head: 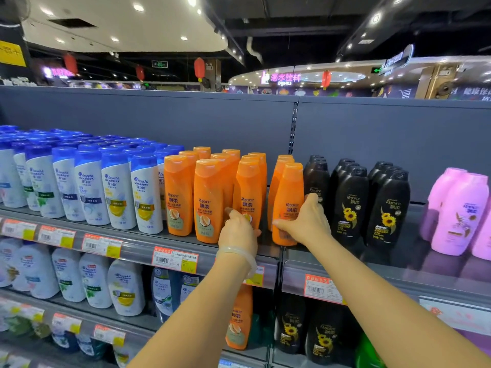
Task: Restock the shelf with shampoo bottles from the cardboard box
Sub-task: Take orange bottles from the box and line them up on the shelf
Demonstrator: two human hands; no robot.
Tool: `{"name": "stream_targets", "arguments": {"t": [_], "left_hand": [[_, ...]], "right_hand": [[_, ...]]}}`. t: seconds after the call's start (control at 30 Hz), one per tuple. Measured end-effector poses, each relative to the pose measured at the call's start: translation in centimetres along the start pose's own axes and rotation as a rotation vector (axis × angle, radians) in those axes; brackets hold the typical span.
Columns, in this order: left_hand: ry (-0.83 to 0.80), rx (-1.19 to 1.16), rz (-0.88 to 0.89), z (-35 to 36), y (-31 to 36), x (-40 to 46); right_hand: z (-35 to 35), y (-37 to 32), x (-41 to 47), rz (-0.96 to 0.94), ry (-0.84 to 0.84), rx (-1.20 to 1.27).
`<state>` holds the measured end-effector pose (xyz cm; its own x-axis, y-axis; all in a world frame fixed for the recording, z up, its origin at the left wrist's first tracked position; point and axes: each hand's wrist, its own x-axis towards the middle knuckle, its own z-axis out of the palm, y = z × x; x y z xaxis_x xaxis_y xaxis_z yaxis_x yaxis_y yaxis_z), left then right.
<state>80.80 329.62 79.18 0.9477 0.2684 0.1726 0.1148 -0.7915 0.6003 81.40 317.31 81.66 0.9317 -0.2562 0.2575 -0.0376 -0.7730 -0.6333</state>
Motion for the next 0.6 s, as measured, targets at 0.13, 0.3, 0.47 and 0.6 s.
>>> {"name": "stream_targets", "arguments": {"t": [0.13,0.3,0.47,0.6], "left_hand": [[0.006,0.054,0.024,0.27,-0.19,-0.35],[0.011,0.053,0.036,0.35,-0.47,-0.15],[-0.013,0.086,0.035,0.12,-0.43,0.32],[-0.025,0.131,0.046,0.14,-0.44,0.00]], "right_hand": [[0.38,0.32,-0.01,-0.033,-0.002,0.020],[0.60,0.10,0.04,-0.048,-0.006,0.002],[0.83,-0.17,-0.03,-0.055,-0.006,0.020],[0.90,-0.30,-0.19,-0.065,-0.006,0.033]]}}
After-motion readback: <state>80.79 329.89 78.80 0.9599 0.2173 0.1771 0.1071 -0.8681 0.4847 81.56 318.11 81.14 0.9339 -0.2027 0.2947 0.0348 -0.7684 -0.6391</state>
